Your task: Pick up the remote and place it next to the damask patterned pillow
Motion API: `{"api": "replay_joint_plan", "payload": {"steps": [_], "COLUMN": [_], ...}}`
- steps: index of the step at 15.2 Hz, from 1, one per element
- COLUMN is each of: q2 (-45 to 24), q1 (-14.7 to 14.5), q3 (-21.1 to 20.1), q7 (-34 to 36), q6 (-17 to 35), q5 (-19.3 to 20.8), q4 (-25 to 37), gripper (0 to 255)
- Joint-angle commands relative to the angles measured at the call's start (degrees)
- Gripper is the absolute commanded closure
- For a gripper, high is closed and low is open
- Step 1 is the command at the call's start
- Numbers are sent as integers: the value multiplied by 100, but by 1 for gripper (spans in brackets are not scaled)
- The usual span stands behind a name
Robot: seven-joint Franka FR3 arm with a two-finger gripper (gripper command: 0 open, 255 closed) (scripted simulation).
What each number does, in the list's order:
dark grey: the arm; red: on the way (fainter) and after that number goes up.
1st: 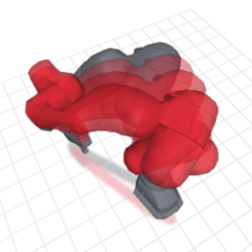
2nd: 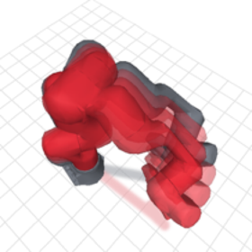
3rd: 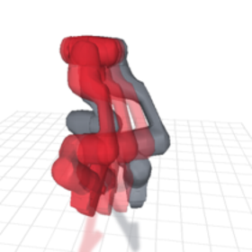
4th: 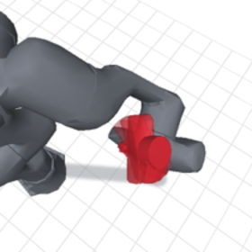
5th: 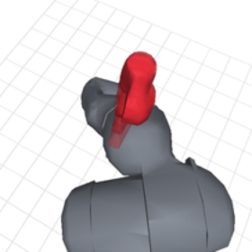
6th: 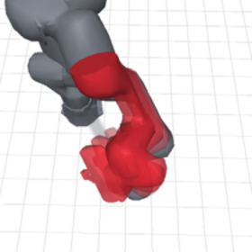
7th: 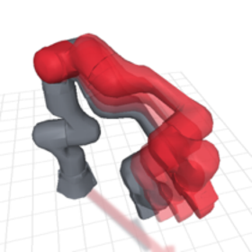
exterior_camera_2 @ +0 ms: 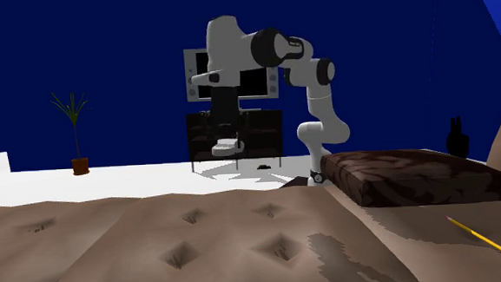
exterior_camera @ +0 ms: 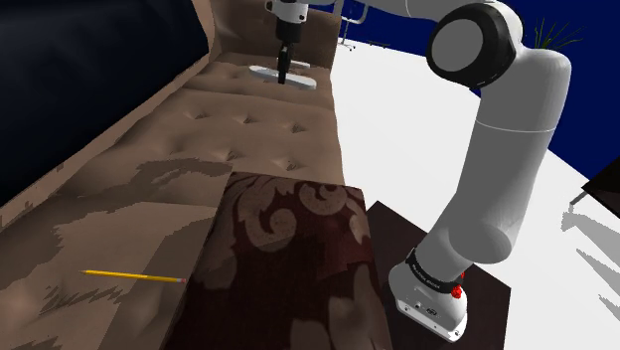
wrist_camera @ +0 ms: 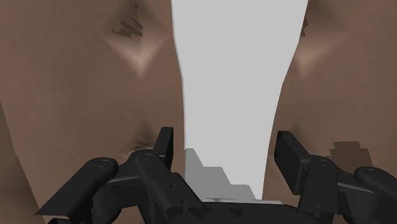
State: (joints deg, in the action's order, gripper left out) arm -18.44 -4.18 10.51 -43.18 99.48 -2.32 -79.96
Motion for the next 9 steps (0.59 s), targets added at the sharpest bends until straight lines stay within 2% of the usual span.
{"api": "replay_joint_plan", "payload": {"steps": [1, 9], "q2": [244, 2047], "q1": [-68, -493], "q3": [-13, -242], "q7": [73, 752], "q6": [39, 556], "q5": [48, 383], "q4": [-279, -2584], "gripper": [255, 255]}}
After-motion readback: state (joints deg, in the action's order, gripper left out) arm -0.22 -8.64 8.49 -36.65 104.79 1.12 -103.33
